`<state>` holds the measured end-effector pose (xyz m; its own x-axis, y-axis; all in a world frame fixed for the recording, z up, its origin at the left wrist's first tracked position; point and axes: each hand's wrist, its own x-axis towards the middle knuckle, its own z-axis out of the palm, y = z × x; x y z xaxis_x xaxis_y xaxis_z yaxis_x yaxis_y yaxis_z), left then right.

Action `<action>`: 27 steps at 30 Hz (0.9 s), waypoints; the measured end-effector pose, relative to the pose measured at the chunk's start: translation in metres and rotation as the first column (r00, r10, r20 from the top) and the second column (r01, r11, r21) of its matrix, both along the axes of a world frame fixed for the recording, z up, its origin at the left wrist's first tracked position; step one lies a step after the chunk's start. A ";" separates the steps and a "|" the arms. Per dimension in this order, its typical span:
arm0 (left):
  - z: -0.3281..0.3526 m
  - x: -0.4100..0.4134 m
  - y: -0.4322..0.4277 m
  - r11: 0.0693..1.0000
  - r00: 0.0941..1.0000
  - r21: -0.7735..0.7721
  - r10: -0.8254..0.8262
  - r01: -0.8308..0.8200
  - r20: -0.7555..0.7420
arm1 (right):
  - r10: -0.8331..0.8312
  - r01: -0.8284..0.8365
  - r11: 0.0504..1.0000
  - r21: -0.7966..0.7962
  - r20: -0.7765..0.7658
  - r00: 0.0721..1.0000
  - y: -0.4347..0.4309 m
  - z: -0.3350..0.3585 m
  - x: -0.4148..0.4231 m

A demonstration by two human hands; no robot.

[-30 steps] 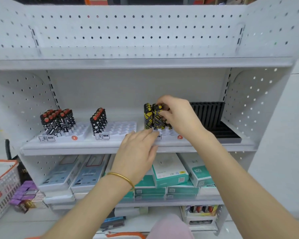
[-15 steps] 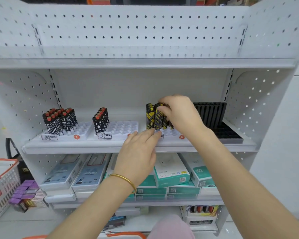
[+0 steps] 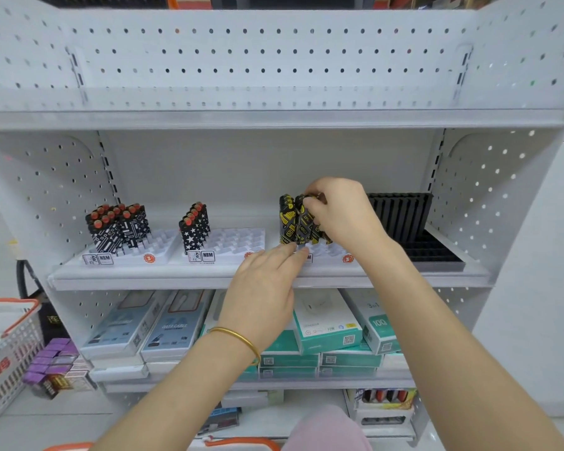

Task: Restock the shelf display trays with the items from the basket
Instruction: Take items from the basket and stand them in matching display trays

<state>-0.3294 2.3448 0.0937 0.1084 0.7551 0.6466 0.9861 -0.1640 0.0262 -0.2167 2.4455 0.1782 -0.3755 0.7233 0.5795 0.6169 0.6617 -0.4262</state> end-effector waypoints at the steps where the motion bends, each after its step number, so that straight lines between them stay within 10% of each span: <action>1: 0.000 0.000 0.000 1.000 1.000 -0.002 -0.001 0.001 0.001 | 0.005 -0.005 1.000 0.010 0.016 1.000 -0.001 0.000 -0.001; 21: 0.001 0.000 -0.002 1.000 1.000 0.012 -0.015 0.015 -0.015 | -0.108 0.087 0.991 0.102 0.225 0.968 -0.006 -0.011 -0.007; 27: 0.000 -0.003 -0.002 0.999 0.999 -0.007 -0.039 0.039 -0.012 | 0.000 0.007 0.998 0.062 -0.102 0.995 -0.019 -0.017 0.010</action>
